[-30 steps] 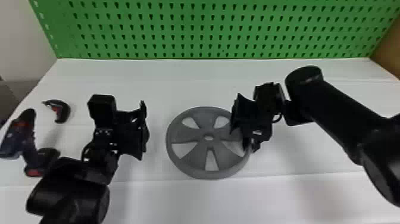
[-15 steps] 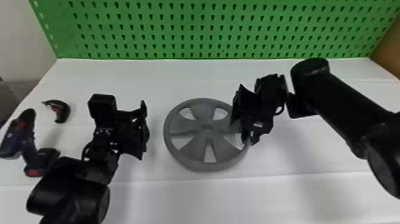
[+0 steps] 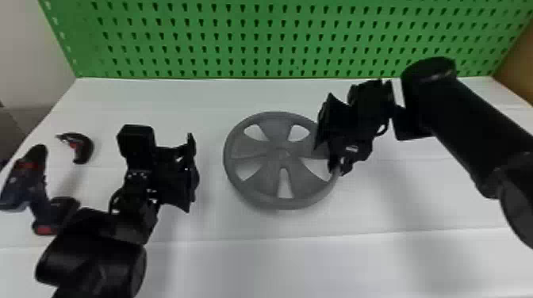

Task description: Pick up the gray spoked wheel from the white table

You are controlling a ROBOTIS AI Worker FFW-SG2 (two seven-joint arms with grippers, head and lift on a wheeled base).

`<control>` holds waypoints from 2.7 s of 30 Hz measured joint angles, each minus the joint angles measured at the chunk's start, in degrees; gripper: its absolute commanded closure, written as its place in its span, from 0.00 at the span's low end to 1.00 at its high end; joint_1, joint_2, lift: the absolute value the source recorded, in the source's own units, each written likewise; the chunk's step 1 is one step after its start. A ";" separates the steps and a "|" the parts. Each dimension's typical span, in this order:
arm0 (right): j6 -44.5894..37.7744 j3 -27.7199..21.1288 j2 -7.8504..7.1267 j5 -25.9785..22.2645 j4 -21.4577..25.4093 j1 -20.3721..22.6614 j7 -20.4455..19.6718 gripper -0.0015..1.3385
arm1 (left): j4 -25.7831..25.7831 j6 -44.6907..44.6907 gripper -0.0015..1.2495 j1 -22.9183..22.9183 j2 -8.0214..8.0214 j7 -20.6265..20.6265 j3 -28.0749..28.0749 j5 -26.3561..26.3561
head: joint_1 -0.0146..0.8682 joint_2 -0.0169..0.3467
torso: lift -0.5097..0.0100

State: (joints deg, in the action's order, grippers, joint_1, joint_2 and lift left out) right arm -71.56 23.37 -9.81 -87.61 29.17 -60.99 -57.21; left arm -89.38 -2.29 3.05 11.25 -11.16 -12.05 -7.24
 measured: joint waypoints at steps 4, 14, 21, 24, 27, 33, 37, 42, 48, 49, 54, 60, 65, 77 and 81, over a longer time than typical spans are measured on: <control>-0.50 -2.37 -0.03 2.19 1.55 0.41 0.00 0.80 | 0.00 0.00 0.10 -0.09 0.00 0.00 0.03 -0.04 | 0.88 0.06 | 0.80; 0.51 -9.38 -0.28 15.78 11.97 3.46 1.33 0.80 | -0.07 0.00 0.10 -0.17 0.00 0.00 0.12 -0.26 | 0.88 0.06 | 0.80; 4.68 -9.34 -1.26 27.54 27.00 8.35 8.09 0.80 | -0.84 0.00 0.10 -0.56 0.00 0.00 0.96 -0.58 | 0.88 0.06 | 0.80; 10.48 -9.62 -1.78 29.67 34.73 12.89 11.70 0.80 | -1.17 0.00 0.10 -0.66 0.00 0.00 1.32 -0.75 | 0.88 0.07 | 0.80; 14.86 -11.92 -1.20 32.87 40.77 17.38 16.72 0.80 | -1.68 0.00 0.10 -0.84 0.00 0.00 1.79 -0.83 | 0.88 0.07 | 0.80; 19.79 -14.84 0.84 41.37 46.80 23.57 25.93 0.80 | -2.79 0.00 0.10 -1.56 0.00 0.00 2.92 -0.92 | 0.88 0.07 | 0.80; 24.83 -14.60 1.30 47.08 48.44 26.87 32.71 0.80 | -3.29 0.00 0.10 -1.79 -0.01 0.00 3.28 -0.93 | 0.88 0.07 | 0.80; 33.91 -13.99 1.63 53.41 49.20 31.12 40.01 0.80 | -4.07 0.00 0.10 -1.87 -0.05 0.00 3.67 -0.76 | 0.88 0.07 | 0.80; 45.97 -12.46 1.95 60.02 49.31 35.48 43.32 0.80 | -4.74 0.00 0.10 -2.13 -0.09 0.00 4.34 -0.55 | 0.88 0.07 | 0.80; 47.51 -12.27 2.01 60.81 49.31 36.03 43.59 0.80 | -4.80 0.00 0.10 -2.16 -0.09 0.00 4.40 -0.53 | 0.88 0.07 | 0.80; 56.42 -12.74 3.15 66.74 49.30 39.69 45.45 0.80 | -5.17 0.00 0.10 -2.25 -0.09 0.00 4.58 -0.28 | 0.88 0.07 | 0.80; 66.39 -13.09 4.37 71.95 47.59 43.12 47.59 0.80 | -5.62 0.00 0.10 -2.44 -0.09 0.00 5.06 -0.37 | 0.88 0.07 | 0.80; 71.96 -13.93 5.74 74.12 46.57 45.51 48.41 0.80 | -5.96 0.03 0.10 -2.56 -0.10 0.01 5.34 -0.97 | 0.88 0.07 | 0.80; 77.60 -15.33 6.46 76.18 46.78 48.49 49.40 0.80 | -6.34 -0.11 0.10 -2.57 -0.18 0.00 4.97 -1.77 | 0.88 0.07 | 0.80; 77.63 -14.79 6.28 76.45 46.92 48.63 49.78 0.80 | -6.47 -0.32 0.10 -2.57 -0.28 0.00 4.97 -1.43 | 0.88 0.07 | 0.80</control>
State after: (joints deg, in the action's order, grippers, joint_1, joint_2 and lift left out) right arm 6.07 8.59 -3.53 -11.16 76.09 -12.36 -7.43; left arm -95.85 -2.61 0.49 10.96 -11.16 -7.08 -8.67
